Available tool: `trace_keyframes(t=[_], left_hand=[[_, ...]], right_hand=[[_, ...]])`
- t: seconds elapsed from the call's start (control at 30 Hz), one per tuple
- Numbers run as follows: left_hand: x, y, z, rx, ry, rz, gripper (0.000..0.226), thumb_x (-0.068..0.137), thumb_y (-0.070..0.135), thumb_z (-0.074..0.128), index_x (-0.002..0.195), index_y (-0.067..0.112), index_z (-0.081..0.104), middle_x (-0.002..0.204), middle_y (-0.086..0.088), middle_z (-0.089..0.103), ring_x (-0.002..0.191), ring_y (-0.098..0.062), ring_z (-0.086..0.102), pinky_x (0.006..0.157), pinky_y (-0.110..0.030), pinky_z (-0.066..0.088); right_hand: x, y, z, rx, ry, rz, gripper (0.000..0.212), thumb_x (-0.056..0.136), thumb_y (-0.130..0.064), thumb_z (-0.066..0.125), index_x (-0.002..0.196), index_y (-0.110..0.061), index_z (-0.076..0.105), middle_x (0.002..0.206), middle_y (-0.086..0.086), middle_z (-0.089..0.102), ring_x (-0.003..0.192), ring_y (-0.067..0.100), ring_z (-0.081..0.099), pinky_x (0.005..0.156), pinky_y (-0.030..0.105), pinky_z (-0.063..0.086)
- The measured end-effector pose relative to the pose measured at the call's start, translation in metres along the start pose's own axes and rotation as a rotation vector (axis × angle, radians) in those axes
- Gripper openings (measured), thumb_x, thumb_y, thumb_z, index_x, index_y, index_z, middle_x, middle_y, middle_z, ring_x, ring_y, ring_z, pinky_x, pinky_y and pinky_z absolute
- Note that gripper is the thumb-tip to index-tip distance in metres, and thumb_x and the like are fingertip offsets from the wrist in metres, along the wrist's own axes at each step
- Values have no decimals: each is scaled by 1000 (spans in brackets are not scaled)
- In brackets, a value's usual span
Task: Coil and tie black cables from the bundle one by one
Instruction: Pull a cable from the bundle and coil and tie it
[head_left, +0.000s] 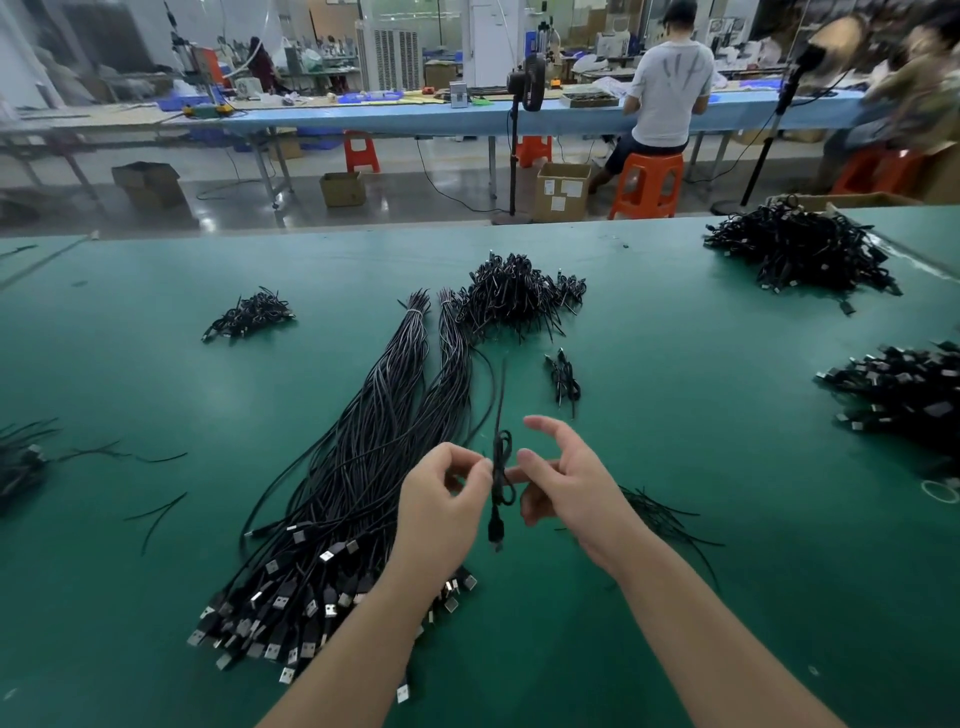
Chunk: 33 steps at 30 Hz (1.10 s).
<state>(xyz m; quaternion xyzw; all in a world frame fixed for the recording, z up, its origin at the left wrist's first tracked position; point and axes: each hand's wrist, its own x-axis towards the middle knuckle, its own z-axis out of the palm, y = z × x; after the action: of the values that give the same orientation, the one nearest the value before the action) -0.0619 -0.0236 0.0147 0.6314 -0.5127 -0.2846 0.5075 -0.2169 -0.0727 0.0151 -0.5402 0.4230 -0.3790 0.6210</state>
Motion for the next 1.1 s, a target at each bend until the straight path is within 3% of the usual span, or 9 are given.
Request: trace_keyframes(t=[0.13, 0.23, 0.4, 0.6, 0.7, 0.8, 0.9, 1.0, 1.1], left_hand=[[5, -1, 0, -348, 57, -359, 13, 95, 20, 66, 87, 11, 72, 77, -8, 67, 77, -27, 61, 82, -50, 55], [3, -2, 3, -372, 50, -393, 13, 94, 18, 67, 87, 10, 73, 88, -25, 69, 80, -31, 62, 91, -63, 53], [2, -5, 2, -289, 44, -356, 12, 92, 21, 70, 81, 20, 75, 85, -12, 75, 90, -39, 71, 87, -60, 56], [1, -6, 0, -254, 46, -283, 11, 93, 18, 71, 82, 17, 73, 83, -15, 73, 76, -24, 65, 81, -57, 55], [0, -7, -2, -210, 35, -211, 11, 94, 17, 69, 83, 16, 71, 80, -14, 71, 71, -19, 62, 71, -54, 54], [-5, -7, -1, -40, 36, -16, 11, 94, 13, 68, 85, 19, 66, 81, 2, 67, 73, -7, 60, 69, -30, 50], [-8, -8, 3, 178, 77, 249, 16, 91, 3, 67, 85, 17, 62, 89, 8, 59, 89, -10, 55, 82, -28, 47], [-8, -11, 5, 331, 127, 406, 15, 89, 0, 69, 85, 13, 62, 90, 9, 57, 92, -10, 47, 85, -31, 43], [-7, -14, 5, 369, 127, 440, 13, 90, 2, 69, 86, 12, 62, 91, 8, 58, 91, -9, 46, 85, -28, 41]], right_hand=[[-4, 2, 3, -324, -79, -167, 46, 97, -5, 59, 124, -40, 50, 98, -5, 75, 64, 16, 66, 65, 32, 60], [-5, 7, 8, -563, -17, -271, 44, 91, -4, 67, 121, -36, 63, 107, -18, 68, 73, 8, 65, 73, 27, 59], [-2, 7, 11, -608, 43, -355, 32, 90, -5, 68, 116, -24, 73, 96, -17, 68, 74, 2, 61, 68, 14, 48], [-2, 6, 14, -637, 27, -410, 26, 93, -7, 67, 115, -19, 73, 113, -15, 67, 84, -5, 62, 76, 10, 49], [-2, 4, 16, -496, 9, -266, 16, 98, -12, 61, 107, -21, 71, 80, -9, 71, 64, 4, 64, 60, 22, 55], [2, 2, 17, -378, 27, -167, 8, 101, -20, 57, 104, -25, 63, 53, -5, 59, 44, 7, 49, 45, 21, 41], [5, -2, 18, -205, 46, -49, 18, 101, -22, 58, 118, -22, 53, 57, -2, 64, 43, 13, 40, 42, 26, 35], [5, -4, 16, -133, 15, 2, 13, 99, -22, 62, 108, -18, 54, 71, 15, 72, 41, 15, 37, 39, 24, 33], [4, -5, 12, -158, -27, -21, 7, 99, -23, 61, 99, -16, 61, 65, 8, 70, 41, 14, 41, 40, 25, 37]])
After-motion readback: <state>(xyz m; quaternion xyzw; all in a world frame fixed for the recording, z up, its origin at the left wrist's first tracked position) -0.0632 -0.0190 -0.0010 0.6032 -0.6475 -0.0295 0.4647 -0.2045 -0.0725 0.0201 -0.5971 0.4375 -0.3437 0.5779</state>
